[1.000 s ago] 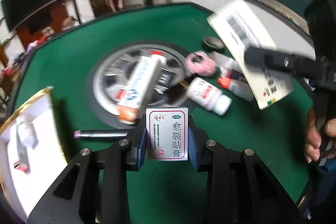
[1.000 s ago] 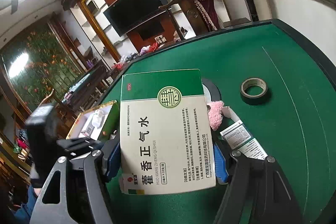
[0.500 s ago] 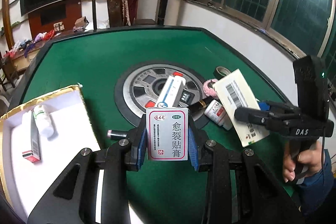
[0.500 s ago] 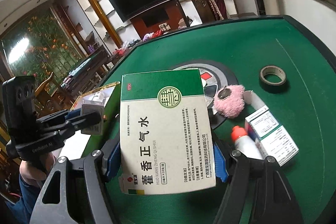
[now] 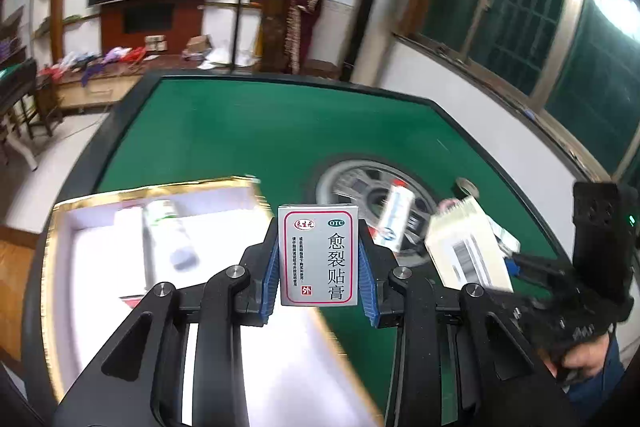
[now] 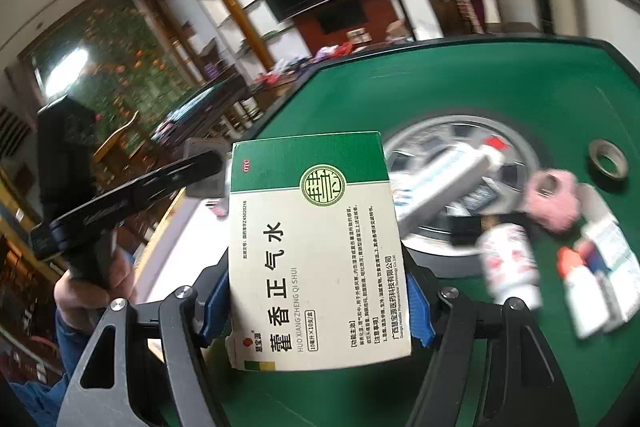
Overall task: Organize objects
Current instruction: 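Carry the Yulie Tiegao box with left gripper while right gripper carries the green box over the tray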
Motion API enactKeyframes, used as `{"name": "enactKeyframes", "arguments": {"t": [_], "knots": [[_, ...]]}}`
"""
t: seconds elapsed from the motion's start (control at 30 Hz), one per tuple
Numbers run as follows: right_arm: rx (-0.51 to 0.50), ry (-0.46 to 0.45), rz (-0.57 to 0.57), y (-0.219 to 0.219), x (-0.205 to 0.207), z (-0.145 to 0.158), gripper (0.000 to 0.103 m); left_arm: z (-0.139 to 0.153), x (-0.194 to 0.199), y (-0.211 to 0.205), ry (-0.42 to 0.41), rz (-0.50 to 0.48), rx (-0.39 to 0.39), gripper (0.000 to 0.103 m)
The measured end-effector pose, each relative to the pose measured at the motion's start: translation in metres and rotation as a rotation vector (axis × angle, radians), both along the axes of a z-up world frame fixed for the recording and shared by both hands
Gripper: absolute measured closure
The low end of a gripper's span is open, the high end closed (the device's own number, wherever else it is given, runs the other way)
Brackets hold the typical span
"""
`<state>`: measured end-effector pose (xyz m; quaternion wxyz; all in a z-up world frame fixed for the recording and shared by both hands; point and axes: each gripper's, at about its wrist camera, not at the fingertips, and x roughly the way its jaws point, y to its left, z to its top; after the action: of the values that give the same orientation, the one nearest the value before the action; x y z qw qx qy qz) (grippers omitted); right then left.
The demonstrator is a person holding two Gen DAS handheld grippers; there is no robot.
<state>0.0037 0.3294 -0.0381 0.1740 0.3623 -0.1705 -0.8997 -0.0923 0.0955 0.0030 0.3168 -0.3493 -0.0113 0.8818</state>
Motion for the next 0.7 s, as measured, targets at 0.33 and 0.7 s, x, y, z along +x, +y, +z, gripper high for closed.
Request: {"name": "enactKeyframes", "arguments": {"t": [0.33,0.7], "knots": [[0.028,0.006,0.149,-0.086,-0.036,0.014,0.032,-0.012,-0.034,-0.074,-0.036,0.163,0.008,0.07],[0.057,-0.028,0.203,-0.144,-0.058,0.003,0.032,-0.029,-0.067,-0.153,-0.092,0.327,-0.008,0.07]]}}
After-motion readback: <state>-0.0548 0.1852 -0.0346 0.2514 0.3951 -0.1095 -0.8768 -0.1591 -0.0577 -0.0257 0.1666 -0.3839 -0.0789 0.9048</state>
